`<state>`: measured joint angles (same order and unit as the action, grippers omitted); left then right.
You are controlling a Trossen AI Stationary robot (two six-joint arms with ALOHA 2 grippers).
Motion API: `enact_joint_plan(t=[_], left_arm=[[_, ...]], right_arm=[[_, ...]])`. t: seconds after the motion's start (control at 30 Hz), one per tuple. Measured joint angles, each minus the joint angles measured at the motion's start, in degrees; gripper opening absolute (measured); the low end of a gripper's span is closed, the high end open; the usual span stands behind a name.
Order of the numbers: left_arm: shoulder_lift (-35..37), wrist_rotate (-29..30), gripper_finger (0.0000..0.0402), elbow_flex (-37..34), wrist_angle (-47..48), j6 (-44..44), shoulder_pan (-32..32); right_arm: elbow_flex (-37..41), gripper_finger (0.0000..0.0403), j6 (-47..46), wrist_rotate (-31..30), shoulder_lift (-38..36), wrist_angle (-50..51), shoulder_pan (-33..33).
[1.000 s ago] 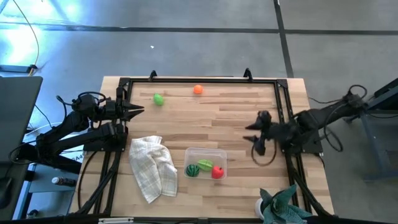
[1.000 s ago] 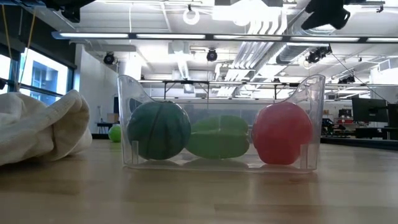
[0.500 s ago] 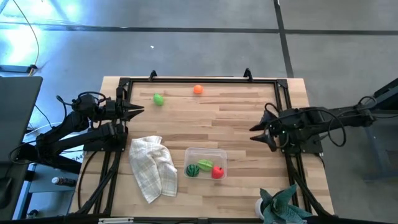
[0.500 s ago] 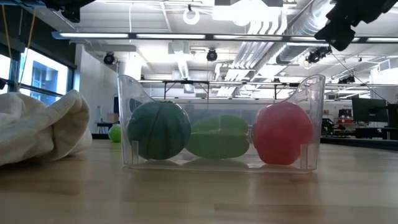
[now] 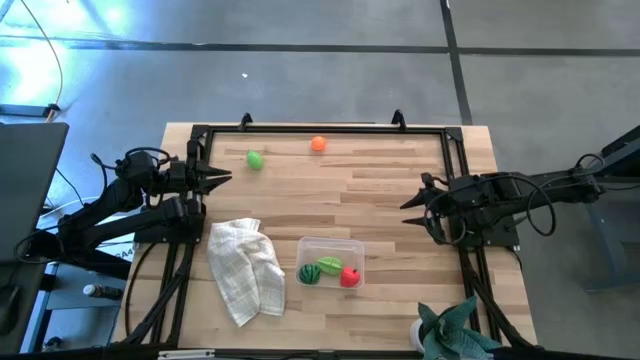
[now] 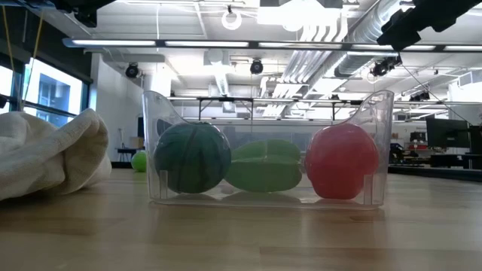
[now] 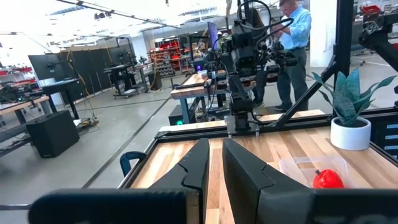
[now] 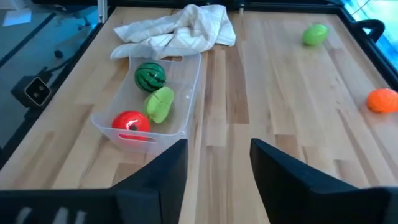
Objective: Pick and placing Produce into tupperware
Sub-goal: Put the green melon into the transparent bin
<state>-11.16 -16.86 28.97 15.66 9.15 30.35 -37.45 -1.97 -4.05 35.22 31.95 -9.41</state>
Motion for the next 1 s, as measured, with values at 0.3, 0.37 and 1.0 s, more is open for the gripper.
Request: enact_joint_plan(t=[0.3,0.37,1.0], left_arm=[[0.0,0.0,0.0037,0.0,0.0,0.0,0.0],[0.0,0.0,0.0037,0.0,0.0,0.0,0.0],[0.0,0.0,0.0037,0.0,0.0,0.0,0.0]], right_arm=[[0.0,0.0118,0.9,-0.1,0.0,0.3,0.0],[0.0,0.0112,1.0,-0.8,0.0,0.8,0.0],[0.0,0.0106,0.5,-3.4,0.0,3.0,0.0]])
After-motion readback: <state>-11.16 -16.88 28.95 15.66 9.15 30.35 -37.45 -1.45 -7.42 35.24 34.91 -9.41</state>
